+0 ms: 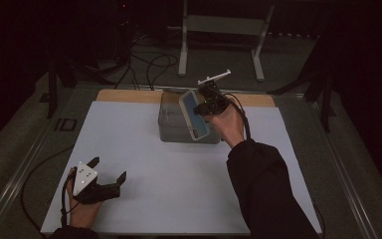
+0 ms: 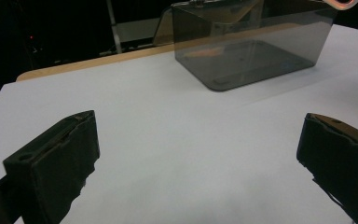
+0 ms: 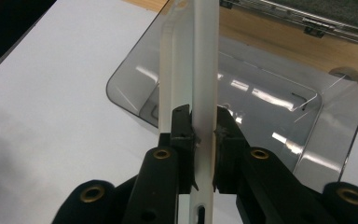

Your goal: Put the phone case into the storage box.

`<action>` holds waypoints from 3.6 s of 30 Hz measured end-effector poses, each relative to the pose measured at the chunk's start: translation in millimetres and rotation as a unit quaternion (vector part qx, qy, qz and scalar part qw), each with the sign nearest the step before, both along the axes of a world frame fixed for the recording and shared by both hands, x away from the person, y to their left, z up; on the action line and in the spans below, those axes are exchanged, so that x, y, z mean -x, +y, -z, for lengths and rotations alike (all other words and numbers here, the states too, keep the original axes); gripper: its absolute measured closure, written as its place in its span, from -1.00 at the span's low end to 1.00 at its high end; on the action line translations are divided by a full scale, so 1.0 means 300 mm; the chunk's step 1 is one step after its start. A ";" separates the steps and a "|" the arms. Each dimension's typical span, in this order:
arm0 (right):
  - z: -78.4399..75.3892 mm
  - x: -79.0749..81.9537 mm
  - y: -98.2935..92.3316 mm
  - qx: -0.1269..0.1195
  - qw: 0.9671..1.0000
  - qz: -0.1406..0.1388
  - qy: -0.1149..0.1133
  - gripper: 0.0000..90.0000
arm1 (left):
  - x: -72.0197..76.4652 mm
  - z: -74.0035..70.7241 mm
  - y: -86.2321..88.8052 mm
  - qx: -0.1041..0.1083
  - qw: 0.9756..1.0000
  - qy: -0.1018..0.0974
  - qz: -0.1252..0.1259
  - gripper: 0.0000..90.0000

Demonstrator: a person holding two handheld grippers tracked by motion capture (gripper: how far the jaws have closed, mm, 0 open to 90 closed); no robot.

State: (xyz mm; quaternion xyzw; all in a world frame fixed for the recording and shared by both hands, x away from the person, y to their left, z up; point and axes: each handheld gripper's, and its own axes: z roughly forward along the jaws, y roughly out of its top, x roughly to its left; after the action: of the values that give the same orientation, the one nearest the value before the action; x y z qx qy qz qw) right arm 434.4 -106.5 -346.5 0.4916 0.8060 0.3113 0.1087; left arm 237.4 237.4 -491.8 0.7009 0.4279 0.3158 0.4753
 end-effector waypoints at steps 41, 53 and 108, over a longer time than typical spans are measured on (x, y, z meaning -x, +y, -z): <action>-0.009 -0.055 0.001 0.007 0.999 0.038 -0.008 0.82 | 0.000 0.001 -0.003 -0.001 1.000 -0.001 0.002 -1.00; -0.009 -0.078 -0.003 0.010 0.999 0.053 -0.008 0.82 | 0.000 0.001 -0.002 -0.001 1.000 -0.001 0.002 -1.00; 0.013 -0.173 -0.063 0.023 0.991 0.133 -0.012 0.82 | 0.005 -0.001 0.004 0.005 1.000 -0.003 -0.003 -1.00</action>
State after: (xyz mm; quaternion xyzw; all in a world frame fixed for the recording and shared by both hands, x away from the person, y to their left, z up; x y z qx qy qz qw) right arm 486.1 -125.4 -350.4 0.5881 0.7387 0.2816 0.1704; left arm 236.0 238.5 -491.5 0.6962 0.4299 0.3174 0.4793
